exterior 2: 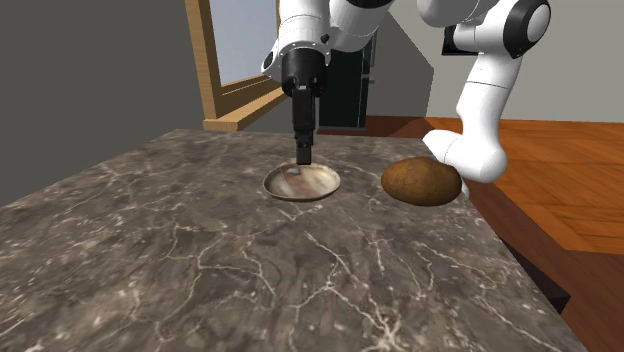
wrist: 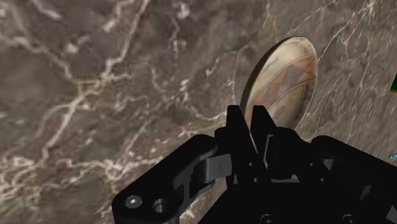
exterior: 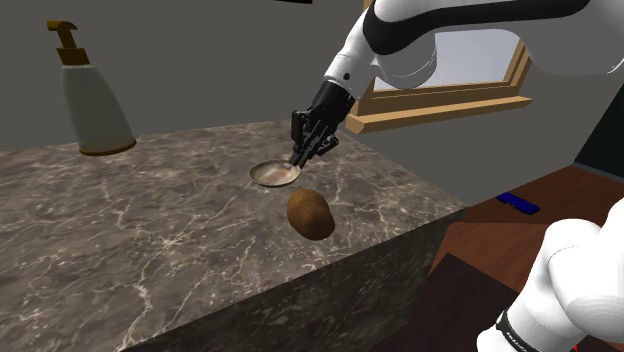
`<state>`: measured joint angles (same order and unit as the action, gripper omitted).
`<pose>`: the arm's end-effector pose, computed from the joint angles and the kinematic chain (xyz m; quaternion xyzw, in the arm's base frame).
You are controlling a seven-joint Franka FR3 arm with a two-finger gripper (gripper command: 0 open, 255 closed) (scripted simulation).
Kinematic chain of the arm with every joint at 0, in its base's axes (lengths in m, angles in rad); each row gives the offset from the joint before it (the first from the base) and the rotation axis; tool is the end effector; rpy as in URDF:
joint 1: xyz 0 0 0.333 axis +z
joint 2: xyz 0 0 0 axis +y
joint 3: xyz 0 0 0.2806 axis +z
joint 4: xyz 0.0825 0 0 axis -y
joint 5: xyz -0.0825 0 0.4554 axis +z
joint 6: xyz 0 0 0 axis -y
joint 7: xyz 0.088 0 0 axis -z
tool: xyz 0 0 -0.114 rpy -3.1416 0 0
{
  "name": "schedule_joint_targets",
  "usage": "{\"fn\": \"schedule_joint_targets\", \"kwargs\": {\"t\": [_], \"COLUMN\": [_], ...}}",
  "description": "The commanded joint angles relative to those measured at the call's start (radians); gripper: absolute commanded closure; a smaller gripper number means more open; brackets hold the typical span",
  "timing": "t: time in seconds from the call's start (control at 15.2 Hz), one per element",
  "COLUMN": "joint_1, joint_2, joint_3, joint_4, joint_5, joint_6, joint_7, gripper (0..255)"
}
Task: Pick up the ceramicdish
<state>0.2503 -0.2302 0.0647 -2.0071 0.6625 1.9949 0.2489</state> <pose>0.5500 0.2250 0.5334 -0.9450 0.0697 -0.0155 0.3191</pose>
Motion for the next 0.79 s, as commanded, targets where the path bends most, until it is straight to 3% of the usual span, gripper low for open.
{"fn": "schedule_joint_targets", "kwargs": {"t": [0.0,0.73], "joint_1": [0.0,-0.005], "joint_2": [0.001,0.006], "joint_3": [0.001,-0.005], "joint_4": [-0.001,0.119], "joint_5": [0.0,-0.027], "joint_6": [0.0,-0.098], "joint_7": [0.0,0.065], "gripper": [255,255]}}
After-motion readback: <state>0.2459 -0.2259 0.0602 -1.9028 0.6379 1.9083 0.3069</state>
